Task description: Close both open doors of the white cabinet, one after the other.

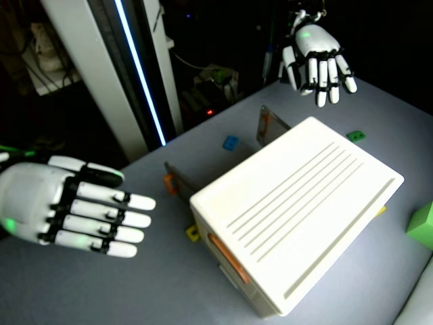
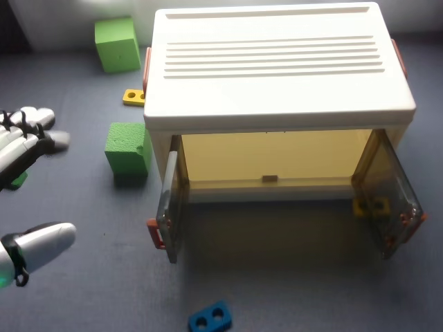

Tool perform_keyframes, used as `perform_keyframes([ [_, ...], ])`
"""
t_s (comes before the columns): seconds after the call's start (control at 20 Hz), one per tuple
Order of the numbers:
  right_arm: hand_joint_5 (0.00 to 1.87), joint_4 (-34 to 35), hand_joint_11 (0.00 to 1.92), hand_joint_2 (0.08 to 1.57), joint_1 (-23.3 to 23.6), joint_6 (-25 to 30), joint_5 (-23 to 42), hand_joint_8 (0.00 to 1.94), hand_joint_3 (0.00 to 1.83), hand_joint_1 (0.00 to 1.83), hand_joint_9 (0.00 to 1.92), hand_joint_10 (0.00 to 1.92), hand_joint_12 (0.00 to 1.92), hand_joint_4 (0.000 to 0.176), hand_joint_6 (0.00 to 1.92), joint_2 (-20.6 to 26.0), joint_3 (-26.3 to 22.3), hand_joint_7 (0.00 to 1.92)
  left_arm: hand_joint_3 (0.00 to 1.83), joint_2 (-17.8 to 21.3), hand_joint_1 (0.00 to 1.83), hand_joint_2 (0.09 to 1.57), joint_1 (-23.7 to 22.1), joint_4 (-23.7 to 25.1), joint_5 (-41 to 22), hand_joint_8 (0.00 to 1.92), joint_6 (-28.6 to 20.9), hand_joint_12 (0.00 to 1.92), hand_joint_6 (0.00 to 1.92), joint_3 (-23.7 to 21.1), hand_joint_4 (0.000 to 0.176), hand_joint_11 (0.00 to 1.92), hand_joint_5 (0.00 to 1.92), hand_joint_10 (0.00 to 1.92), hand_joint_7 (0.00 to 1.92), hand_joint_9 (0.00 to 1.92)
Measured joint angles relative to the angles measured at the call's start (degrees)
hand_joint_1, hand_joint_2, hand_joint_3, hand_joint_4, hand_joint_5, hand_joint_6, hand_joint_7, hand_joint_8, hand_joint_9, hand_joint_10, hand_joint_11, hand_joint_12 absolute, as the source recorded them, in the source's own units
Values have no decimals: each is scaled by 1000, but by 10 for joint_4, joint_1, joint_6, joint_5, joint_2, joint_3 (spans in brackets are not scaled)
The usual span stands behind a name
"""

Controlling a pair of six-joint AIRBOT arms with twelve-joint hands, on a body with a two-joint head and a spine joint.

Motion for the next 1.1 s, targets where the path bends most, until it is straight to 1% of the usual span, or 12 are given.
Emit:
perform_keyframes([
  [0.15,221,0,237,1439,0,0,-7,1,3,417,217,3,110,0,0,-3,0,230,17,0,0,1300,0,4,5,5,-1,252,0,0,0,0,0,7,17,30],
  [0.2,223,0,235,1442,0,0,-8,2,4,413,219,3,104,0,1,-3,1,233,3,0,0,1300,0,5,6,5,-4,362,1,0,0,0,22,6,56,73],
  [0.35,208,-1,227,1449,0,0,-9,1,4,353,206,1,72,0,0,-4,1,220,0,-2,0,1294,-1,20,24,1,-13,276,0,1,0,0,1,0,9,45],
  [0.55,186,-1,189,1456,0,0,-13,0,3,294,172,0,36,0,0,-6,4,199,16,-5,0,1352,-11,59,59,5,-22,326,6,4,0,0,30,2,38,57],
  [0.6,179,-1,165,1456,0,0,-14,0,3,259,164,0,24,0,0,-7,6,194,10,-5,0,1353,-11,62,65,6,-24,401,4,5,0,0,12,2,16,49],
  [0.65,176,-1,167,1462,0,0,-15,0,5,253,159,0,24,0,0,-8,6,190,9,-6,0,1366,-11,64,69,6,-25,428,6,5,0,0,29,2,23,51],
  [0.75,176,-2,196,1465,0,0,-17,1,4,231,171,3,30,0,0,-8,6,194,8,-13,0,1383,-16,67,73,0,-28,263,4,5,0,0,17,6,5,19],
  [0.8,184,-2,197,1463,0,0,-17,0,0,259,167,1,26,0,2,-8,6,193,7,-14,0,1387,-20,76,79,0,-29,214,1,5,0,0,4,0,0,3],
  [0.9,201,-1,223,1462,0,0,-18,4,0,305,180,3,28,0,5,-11,8,210,13,-20,0,1404,-37,100,92,0,-31,203,7,7,0,0,18,3,0,7],
  [1.0,205,-2,219,1455,0,0,-23,6,0,309,183,3,24,0,5,-12,8,218,3,-27,0,1421,-54,120,106,0,-35,278,0,12,0,0,56,0,12,21],
  [1.1,206,-2,202,1453,0,0,-24,5,0,311,172,0,15,0,4,-13,8,219,8,-35,0,1441,-75,139,126,0,-40,275,4,19,0,0,73,0,12,14],
])
